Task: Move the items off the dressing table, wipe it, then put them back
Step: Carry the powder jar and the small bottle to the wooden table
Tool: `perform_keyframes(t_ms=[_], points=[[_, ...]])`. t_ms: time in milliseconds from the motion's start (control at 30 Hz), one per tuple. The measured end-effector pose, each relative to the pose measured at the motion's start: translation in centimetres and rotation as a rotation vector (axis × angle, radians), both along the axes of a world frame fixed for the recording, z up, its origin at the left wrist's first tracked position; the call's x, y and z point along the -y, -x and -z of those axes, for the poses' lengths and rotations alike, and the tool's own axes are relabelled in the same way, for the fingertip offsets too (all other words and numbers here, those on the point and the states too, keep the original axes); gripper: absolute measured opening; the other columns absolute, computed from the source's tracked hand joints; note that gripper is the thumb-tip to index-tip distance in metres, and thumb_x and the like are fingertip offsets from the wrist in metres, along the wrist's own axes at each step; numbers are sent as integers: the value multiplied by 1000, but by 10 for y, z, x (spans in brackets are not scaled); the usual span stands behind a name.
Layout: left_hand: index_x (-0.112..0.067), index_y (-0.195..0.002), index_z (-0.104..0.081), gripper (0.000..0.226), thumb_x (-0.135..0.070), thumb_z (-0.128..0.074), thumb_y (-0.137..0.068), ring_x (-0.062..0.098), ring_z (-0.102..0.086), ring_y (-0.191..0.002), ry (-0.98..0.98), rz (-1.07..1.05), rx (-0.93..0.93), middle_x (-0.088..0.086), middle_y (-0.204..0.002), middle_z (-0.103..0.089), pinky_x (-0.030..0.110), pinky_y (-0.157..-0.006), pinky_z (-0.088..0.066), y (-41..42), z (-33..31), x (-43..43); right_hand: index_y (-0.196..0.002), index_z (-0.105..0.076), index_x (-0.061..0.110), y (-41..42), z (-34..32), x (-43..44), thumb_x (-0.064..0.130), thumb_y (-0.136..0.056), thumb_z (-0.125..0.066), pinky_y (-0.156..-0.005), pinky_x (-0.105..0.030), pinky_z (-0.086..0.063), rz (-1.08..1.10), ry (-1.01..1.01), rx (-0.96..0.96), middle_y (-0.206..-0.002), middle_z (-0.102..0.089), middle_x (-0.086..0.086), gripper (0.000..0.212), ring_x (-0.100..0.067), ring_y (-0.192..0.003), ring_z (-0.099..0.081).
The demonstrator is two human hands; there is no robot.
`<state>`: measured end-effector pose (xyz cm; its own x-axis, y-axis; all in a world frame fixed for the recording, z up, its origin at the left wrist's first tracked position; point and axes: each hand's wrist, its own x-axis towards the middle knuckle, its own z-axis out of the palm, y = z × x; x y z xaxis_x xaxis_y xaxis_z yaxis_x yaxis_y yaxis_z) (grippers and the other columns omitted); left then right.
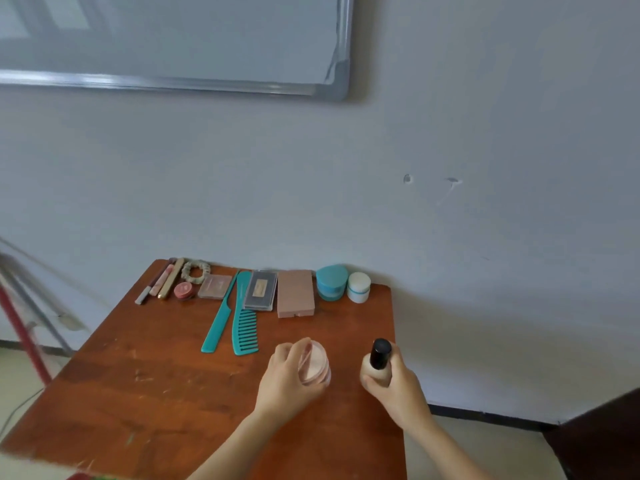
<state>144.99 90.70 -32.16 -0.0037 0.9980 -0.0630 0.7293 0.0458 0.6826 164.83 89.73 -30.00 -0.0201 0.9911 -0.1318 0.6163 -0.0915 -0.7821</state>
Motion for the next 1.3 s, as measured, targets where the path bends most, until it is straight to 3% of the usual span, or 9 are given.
perform_keyframes(t_ms=[133, 233, 433, 633, 800, 900, 1067, 1300], points=[[-34, -134, -33, 72, -51, -64, -71, 13, -43, -117, -28, 121, -120, -8, -125, -41, 22, -91, -37, -13, 3, -48, -124, -39, 19, 4, 3, -32, 20, -85, -60, -76, -31, -47, 61, -4, -13, -92, -65, -7, 44, -24, -86, -62], [-34, -134, -34, 67, -53, -58, -75, 12, -41, -119, -101, 156, -198, -9, -127, -41, 23, -93, -27, -20, 6, -82, -121, -41, 21, 7, 4, -59, 23, -85, -59, -72, -29, -45, 78, -25, 6, -86, -61, 1, 41, -22, -81, -61], [-32, -131, -36, 60, -52, -52, -76, 15, -40, -120, -133, 174, -314, -6, -130, -42, 30, -97, -28, -19, 15, -124, -113, -46, 22, 17, 13, -110, 26, -83, -61, -71, -34, -48, 82, -51, -26, -85, -61, 7, 34, -19, -81, -62], [-33, -130, -39, 61, -48, -53, -73, 16, -39, -121, -163, 162, -346, -5, -130, -42, 30, -95, -27, -22, 26, -134, -114, -46, 28, 19, 30, -139, 30, -82, -64, -61, -10, -40, 27, -95, -65, -91, -55, 17, 37, -4, -82, -56], [-24, -127, -47, 60, -42, -59, -71, 22, -42, -121, -203, 178, -268, 3, -127, -48, 32, -92, -31, -29, 28, -133, -101, -42, 43, 15, 38, -144, 23, -80, -68, -72, -12, -45, 48, -112, -130, -96, -59, 14, 39, -4, -88, -59], [-25, -129, -44, 62, -42, -59, -72, 18, -39, -125, -185, 195, -259, 0, -128, -46, 32, -97, -28, -35, 28, -134, -100, -41, 43, 10, 38, -148, 19, -79, -69, -76, -16, -46, 63, -118, -152, -94, -58, 17, 43, -2, -88, -58], [-28, -130, -40, 62, -47, -59, -74, 14, -34, -128, -127, 201, -292, -4, -132, -41, 34, -103, -23, -36, 34, -134, -107, -41, 38, 6, 40, -150, 17, -79, -69, -73, -11, -41, 24, -114, -154, -92, -53, 26, 45, 4, -85, -53], [-26, -127, -44, 60, -48, -59, -74, 25, -36, -126, -158, 120, -441, 3, -132, -43, 41, -102, -28, -40, 27, -128, -109, -51, 18, 5, 44, -151, 13, -80, -67, -76, -19, -41, 15, -122, -132, -103, -58, 0, 34, -15, -95, -58]])
